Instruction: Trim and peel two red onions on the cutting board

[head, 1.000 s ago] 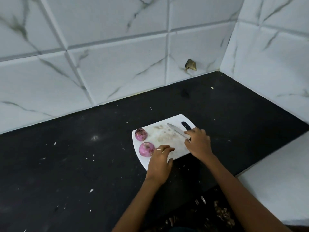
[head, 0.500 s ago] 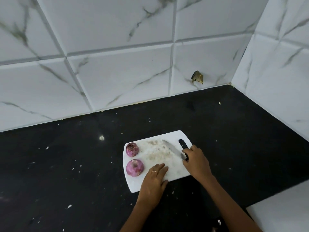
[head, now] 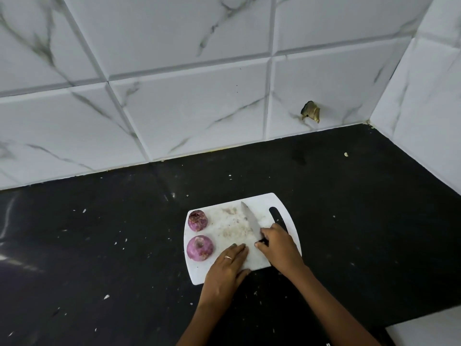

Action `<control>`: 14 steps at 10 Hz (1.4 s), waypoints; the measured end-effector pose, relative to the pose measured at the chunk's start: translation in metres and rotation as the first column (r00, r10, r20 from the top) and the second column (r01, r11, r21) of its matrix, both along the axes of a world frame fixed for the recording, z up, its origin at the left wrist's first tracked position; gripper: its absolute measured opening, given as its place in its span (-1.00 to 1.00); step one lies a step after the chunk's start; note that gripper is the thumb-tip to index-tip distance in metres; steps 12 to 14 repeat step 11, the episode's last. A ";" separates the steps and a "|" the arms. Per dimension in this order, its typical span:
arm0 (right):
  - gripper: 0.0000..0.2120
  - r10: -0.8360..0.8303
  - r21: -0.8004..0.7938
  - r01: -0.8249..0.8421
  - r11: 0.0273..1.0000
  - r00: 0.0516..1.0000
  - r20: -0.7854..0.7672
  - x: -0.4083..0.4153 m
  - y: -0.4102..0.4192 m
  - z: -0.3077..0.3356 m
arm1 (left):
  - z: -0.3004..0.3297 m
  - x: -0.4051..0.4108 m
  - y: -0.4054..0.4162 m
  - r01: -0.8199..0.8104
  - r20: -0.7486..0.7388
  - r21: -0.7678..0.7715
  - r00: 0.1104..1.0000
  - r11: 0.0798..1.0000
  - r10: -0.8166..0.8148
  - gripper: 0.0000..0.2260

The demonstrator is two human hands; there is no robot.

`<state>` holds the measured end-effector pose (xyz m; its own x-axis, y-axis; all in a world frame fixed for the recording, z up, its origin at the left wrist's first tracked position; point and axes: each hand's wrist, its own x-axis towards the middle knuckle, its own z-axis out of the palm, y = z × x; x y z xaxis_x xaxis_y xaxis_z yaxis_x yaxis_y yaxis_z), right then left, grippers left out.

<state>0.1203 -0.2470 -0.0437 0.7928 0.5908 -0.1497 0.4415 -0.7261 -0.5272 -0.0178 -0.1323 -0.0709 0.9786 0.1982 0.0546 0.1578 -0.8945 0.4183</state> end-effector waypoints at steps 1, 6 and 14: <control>-0.75 0.012 0.019 -0.012 1.000 1.000 0.002 0.002 0.009 -0.001 | 0.003 0.005 0.004 -0.025 -0.008 -0.011 1.000 1.000 0.025 -0.54; -0.73 0.036 0.035 -0.036 0.999 0.999 0.018 0.017 0.036 0.000 | -0.002 0.024 0.033 -0.003 -0.036 -0.071 0.999 0.997 0.001 -0.49; -0.70 -0.054 0.060 0.046 0.997 0.991 0.126 0.010 0.039 0.010 | 0.017 0.025 0.030 -0.112 0.015 -0.145 0.993 0.983 0.115 -0.56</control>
